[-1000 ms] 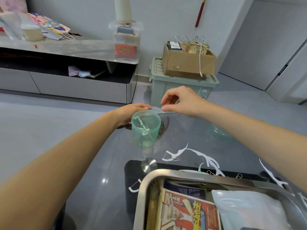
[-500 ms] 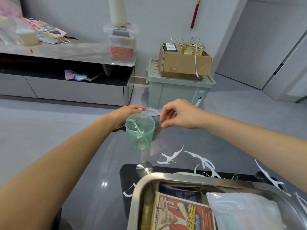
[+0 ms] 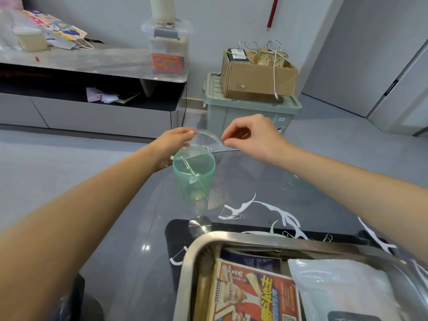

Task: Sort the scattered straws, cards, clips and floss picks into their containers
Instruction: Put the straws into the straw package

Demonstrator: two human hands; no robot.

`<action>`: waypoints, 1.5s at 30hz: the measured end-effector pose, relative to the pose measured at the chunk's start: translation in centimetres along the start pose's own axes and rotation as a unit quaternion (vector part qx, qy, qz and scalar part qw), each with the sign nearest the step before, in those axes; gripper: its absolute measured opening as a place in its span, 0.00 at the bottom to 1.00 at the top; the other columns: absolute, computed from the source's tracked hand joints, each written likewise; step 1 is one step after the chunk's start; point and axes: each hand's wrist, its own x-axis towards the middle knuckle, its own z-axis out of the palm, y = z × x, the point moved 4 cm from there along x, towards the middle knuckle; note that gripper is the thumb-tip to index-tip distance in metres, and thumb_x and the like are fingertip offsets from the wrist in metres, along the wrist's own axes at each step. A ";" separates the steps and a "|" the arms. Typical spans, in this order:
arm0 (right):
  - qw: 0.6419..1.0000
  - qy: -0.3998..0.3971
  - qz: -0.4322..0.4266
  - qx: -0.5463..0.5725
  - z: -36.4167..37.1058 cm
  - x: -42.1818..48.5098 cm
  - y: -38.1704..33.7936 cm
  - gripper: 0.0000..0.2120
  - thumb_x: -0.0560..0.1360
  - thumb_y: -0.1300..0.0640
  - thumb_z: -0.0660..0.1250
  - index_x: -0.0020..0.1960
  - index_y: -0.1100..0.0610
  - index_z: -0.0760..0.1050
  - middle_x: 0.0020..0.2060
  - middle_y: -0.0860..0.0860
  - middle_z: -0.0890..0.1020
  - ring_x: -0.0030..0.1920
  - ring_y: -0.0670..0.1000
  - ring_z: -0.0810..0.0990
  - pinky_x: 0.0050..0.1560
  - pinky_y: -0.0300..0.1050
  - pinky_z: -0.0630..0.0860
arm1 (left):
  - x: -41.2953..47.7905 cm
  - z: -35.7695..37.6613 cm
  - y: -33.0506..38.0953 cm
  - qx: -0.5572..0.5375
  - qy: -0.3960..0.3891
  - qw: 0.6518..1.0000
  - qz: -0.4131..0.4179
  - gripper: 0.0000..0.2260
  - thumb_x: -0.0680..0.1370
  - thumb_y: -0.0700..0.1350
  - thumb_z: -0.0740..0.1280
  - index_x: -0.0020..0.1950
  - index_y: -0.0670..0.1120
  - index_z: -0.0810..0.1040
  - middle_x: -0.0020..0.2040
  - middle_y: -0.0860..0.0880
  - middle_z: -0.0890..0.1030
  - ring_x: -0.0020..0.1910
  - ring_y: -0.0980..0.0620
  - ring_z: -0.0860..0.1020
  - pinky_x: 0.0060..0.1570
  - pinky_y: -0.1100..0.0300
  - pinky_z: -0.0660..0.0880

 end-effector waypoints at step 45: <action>0.947 -0.254 0.066 -0.187 1.7 -9.0 -4.4 0.06 0.67 0.61 0.72 0.38 0.53 0.75 0.38 0.49 0.80 0.38 0.47 0.77 0.40 0.38 0.74 | -25.4 -5.8 2.0 -0.093 0.180 0.977 -0.066 0.11 0.79 0.54 0.64 0.59 0.53 0.79 0.52 0.46 0.80 0.39 0.51 0.78 0.26 0.63 0.74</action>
